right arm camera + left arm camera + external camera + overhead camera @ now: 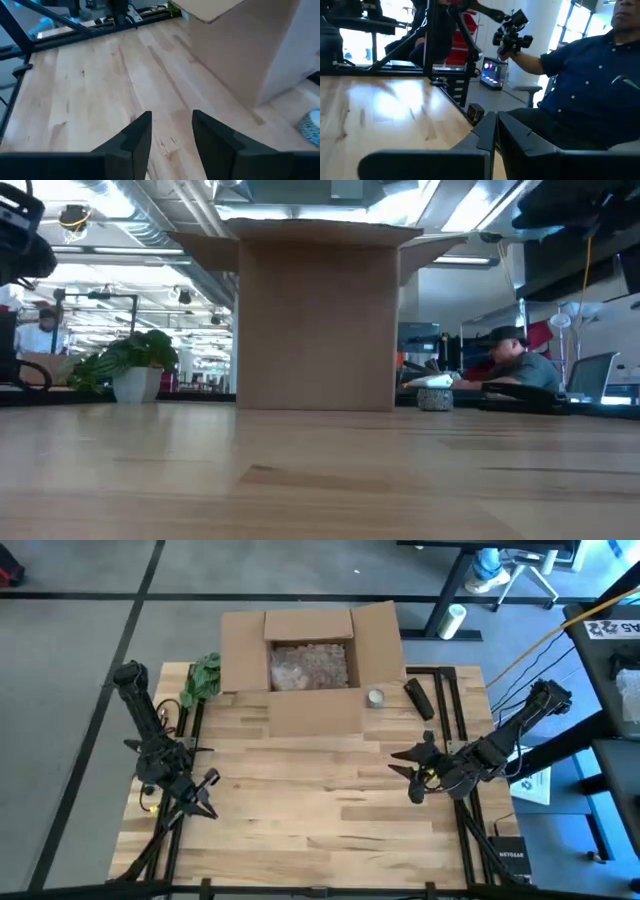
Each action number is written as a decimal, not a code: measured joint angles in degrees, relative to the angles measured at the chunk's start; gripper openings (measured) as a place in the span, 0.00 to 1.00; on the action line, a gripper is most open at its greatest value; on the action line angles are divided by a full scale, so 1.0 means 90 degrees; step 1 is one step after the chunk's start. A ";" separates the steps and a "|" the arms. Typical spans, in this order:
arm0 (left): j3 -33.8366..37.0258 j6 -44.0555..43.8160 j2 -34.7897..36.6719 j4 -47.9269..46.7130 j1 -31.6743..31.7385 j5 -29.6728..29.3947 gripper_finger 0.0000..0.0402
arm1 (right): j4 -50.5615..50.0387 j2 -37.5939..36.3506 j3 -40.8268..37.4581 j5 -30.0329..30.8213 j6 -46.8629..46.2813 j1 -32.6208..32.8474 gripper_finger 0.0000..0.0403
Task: Wrap mug
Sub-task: Return to Home Position
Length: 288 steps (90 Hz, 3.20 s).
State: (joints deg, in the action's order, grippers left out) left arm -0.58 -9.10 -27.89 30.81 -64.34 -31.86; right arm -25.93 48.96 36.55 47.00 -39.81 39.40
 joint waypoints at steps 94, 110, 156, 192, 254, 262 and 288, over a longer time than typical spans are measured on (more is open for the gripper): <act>0.0002 -0.0544 0.0008 -0.0573 0.0000 -0.0050 0.00 | 0.4436 -0.0368 -0.4019 -0.0054 -0.1159 0.0000 0.31; 0.0002 -0.0362 0.0008 -0.0678 0.0000 -0.0084 0.00 | 0.4248 -0.0371 -0.4018 -0.0055 -0.1231 0.0000 0.31; 0.0005 -0.1235 0.0004 -0.1722 0.0000 -0.0908 0.00 | 0.3352 -0.0370 -0.4018 -0.0113 -0.2065 0.0000 0.31; 0.0005 -0.1967 0.0004 -0.2487 -0.0001 -0.1384 0.00 | 0.3266 -0.0365 -0.4019 -0.0109 -0.2174 -0.0002 0.31; 0.0005 -0.2606 -0.0043 -0.3084 0.0000 -0.2062 0.00 | 0.3612 0.1040 -0.4021 -0.0087 -0.3189 -0.0003 0.31; 0.0005 -0.2608 -0.0043 -0.3087 -0.0001 -0.2062 0.00 | 0.4056 0.1031 -0.4021 0.0077 -0.2792 -0.0002 0.31; 0.0005 -0.2484 -0.0043 -0.3096 -0.0002 -0.2110 0.00 | 0.4370 0.0228 -0.4021 0.0787 -0.1718 -0.0004 0.31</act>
State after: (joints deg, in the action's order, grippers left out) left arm -0.54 -31.46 -28.27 2.94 -64.36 -50.85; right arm 13.40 51.01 0.36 54.08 -55.27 39.36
